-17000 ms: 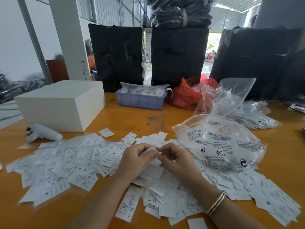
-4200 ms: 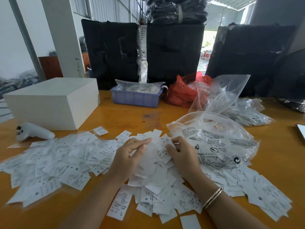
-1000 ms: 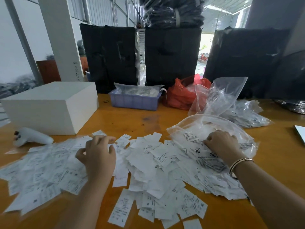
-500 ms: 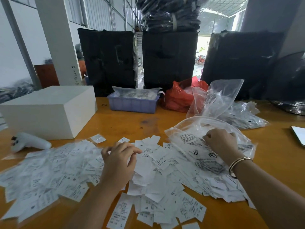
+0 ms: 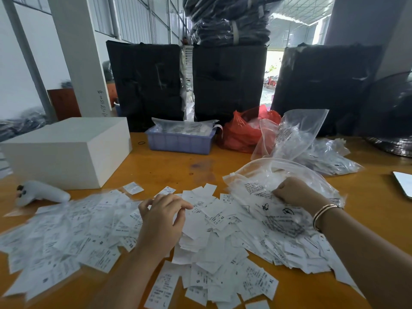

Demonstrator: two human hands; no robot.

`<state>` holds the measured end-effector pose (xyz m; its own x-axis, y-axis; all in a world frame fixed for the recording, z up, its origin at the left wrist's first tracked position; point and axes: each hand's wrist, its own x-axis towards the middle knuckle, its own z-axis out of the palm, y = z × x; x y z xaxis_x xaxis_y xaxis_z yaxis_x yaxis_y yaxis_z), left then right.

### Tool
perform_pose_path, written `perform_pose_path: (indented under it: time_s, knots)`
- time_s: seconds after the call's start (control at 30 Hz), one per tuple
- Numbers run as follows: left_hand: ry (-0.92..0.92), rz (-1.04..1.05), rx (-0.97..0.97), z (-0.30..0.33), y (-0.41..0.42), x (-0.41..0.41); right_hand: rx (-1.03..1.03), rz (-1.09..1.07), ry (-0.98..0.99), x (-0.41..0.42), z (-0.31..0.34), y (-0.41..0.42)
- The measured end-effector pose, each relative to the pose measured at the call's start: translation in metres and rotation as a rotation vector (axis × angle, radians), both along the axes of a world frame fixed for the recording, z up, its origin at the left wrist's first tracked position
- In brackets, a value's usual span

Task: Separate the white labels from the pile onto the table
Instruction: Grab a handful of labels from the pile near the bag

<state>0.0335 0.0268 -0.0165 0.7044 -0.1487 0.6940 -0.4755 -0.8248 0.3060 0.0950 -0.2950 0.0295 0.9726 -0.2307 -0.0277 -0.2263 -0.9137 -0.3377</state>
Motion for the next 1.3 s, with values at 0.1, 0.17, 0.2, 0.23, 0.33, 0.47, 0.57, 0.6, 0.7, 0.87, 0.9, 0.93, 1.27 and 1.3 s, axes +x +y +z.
perform_pose_path:
  time_s: [0.1, 0.17, 0.2, 0.23, 0.33, 0.47, 0.57, 0.6, 0.7, 0.87, 0.9, 0.93, 1.27, 1.3]
  knots:
    - [0.012, -0.002, -0.004, 0.001, 0.000, 0.000, -0.161, -0.036, -0.078, -0.002, 0.002, -0.001]
    - [0.012, -0.002, -0.002, 0.001, 0.000, 0.000, -0.307, -0.064, -0.204, -0.003, 0.003, 0.002]
    - [0.017, -0.001, -0.003, 0.001, 0.000, 0.000, -0.360, -0.069, -0.250, -0.003, 0.004, 0.003]
    - [0.024, 0.000, -0.002, 0.001, -0.001, -0.001, -0.378, -0.065, -0.249, -0.003, 0.005, 0.004]
    - [0.027, 0.003, 0.013, 0.002, -0.001, -0.001, -0.270, 0.019, -0.022, -0.002, 0.005, 0.004]
    - [0.027, 0.005, -0.005, 0.001, 0.000, 0.000, -0.094, 0.059, -0.002, -0.002, 0.000, -0.001]
    - [0.010, 0.001, -0.001, 0.000, -0.001, 0.000, -0.057, 0.028, -0.005, -0.002, 0.003, -0.005]
    - [0.000, 0.002, 0.002, 0.000, -0.001, 0.001, -0.072, 0.010, -0.004, -0.003, 0.004, -0.005]
    - [-0.006, 0.003, -0.013, 0.000, -0.001, 0.001, -0.168, -0.063, -0.155, -0.010, 0.010, 0.002]
    - [0.062, -0.005, -0.082, 0.003, -0.003, 0.000, 0.163, 0.140, -0.685, -0.037, 0.027, 0.039]
    - [0.086, -0.025, -0.116, 0.005, -0.004, -0.002, 0.254, 0.229, -0.671, -0.042, 0.029, 0.051]
    - [0.120, -0.059, -0.158, 0.007, -0.005, -0.004, 0.319, 0.312, -0.602, -0.048, 0.028, 0.062]
    - [0.280, -0.361, -0.098, 0.008, -0.013, -0.010, 0.108, 0.754, -0.291, -0.076, -0.013, 0.131]
    - [0.230, -0.349, -0.092, 0.009, -0.014, -0.009, 0.122, 0.752, -0.289, -0.076, -0.016, 0.131]
